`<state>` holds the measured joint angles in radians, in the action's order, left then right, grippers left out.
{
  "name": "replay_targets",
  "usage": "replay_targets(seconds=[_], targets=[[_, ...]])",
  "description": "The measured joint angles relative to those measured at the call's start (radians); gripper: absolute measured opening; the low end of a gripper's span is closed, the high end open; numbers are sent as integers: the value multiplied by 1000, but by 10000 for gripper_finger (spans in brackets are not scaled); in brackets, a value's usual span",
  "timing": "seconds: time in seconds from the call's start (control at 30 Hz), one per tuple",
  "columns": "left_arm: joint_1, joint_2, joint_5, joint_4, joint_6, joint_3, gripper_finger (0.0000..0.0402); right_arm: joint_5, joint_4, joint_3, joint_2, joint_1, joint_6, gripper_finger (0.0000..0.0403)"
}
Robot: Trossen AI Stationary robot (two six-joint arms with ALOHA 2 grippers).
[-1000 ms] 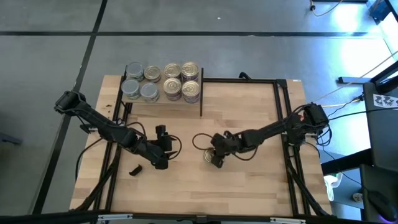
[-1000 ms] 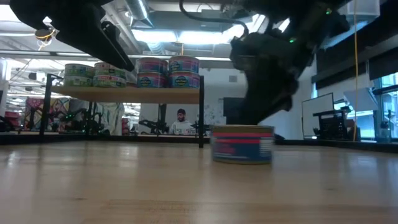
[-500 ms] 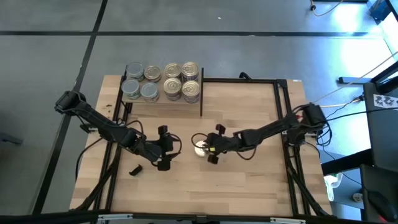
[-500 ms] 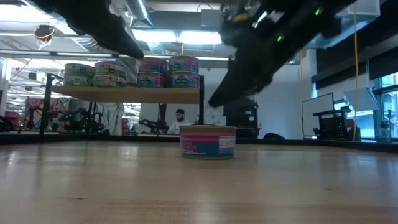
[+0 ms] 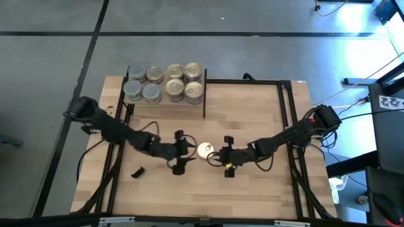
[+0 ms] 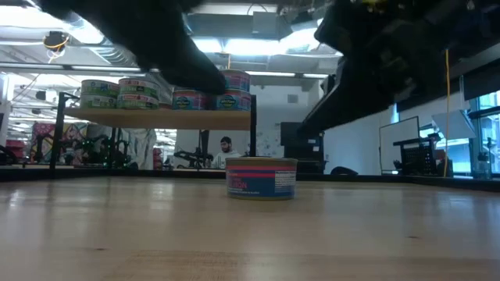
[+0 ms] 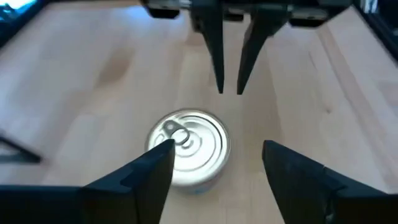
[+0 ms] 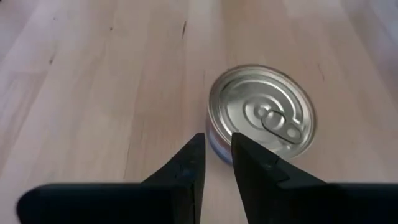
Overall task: Stack canned seafood by type on shelf
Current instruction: Stack the blue tuna can on top of the blue tuna can on the shelf
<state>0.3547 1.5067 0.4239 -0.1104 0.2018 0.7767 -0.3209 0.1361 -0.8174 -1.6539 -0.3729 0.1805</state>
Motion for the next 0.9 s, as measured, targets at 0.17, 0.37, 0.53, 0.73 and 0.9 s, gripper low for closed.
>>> replay_targets(seconds=[0.17,0.37,0.53,0.73,0.9], targets=[[-105,130,-169,-116,-52,10,191,0,54,30,0,0,2,81],[-218,222,-298,-160,-74,10,119,0,46,31,-3,0,-3,81],[-231,270,-362,-209,-106,11,96,0,57,25,-3,0,-5,81],[-233,274,-363,-279,-157,-38,79,0,70,25,-3,0,-6,81],[-255,289,-372,-503,-131,-154,60,33,87,25,-32,0,-12,113]])
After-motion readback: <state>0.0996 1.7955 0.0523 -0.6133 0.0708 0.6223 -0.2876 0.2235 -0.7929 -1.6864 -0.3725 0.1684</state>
